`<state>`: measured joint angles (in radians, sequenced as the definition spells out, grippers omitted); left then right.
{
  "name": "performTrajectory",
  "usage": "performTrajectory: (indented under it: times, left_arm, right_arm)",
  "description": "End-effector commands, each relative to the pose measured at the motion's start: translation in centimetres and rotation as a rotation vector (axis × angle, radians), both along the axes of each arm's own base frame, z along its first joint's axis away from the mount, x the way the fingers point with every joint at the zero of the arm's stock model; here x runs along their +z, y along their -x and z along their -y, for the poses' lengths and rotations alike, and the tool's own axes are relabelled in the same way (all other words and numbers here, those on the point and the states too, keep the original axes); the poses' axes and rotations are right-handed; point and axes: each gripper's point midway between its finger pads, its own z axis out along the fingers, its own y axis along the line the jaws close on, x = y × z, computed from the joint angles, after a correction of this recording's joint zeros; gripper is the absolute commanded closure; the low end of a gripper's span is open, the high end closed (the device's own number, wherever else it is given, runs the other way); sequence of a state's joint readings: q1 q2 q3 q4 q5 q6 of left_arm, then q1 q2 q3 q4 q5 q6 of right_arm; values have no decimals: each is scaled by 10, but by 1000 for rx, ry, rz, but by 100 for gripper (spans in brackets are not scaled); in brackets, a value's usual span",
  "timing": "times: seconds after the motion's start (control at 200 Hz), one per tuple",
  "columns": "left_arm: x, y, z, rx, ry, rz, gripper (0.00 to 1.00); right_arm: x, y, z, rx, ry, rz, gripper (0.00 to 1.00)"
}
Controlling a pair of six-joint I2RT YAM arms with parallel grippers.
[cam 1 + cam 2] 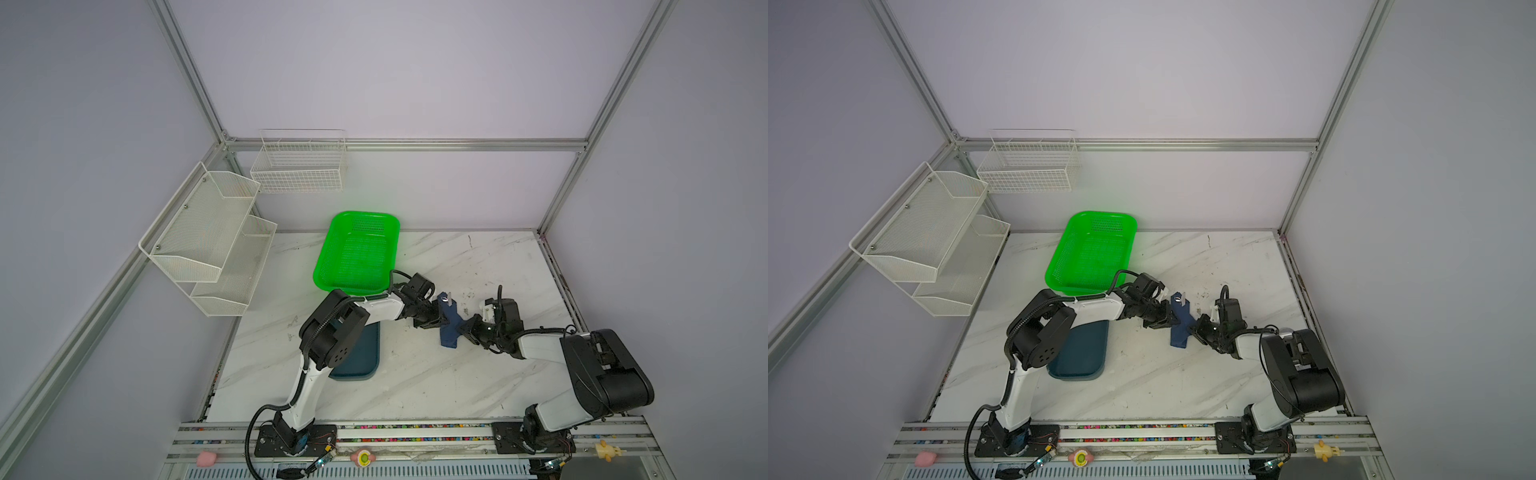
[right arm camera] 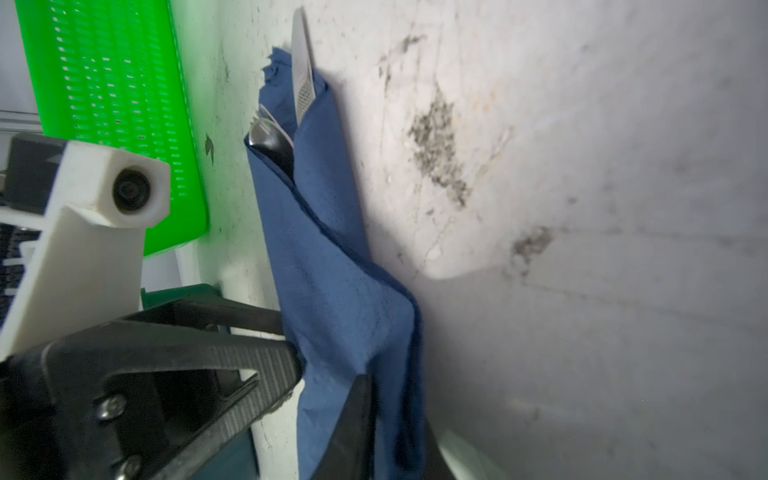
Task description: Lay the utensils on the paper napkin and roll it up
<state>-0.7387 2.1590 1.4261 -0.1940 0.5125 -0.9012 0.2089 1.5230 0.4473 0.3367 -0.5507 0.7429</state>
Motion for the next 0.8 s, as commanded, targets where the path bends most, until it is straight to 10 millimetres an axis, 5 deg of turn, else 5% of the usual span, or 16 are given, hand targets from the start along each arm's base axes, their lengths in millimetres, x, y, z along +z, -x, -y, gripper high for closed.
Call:
performTrajectory:
  times: [0.0, 0.27, 0.795]
  left_arm:
    - [-39, 16, -13, -15, -131, -79, 69]
    - [-40, 13, -10, -28, -128, -69, 69]
    - [-41, 13, -10, -27, -130, -72, 71]
  right_arm:
    - [-2, 5, 4, 3, 12, -40, 79]
    - [-11, 1, -2, 48, 5, -47, 60]
    - [-19, -7, -11, 91, -33, -15, 59]
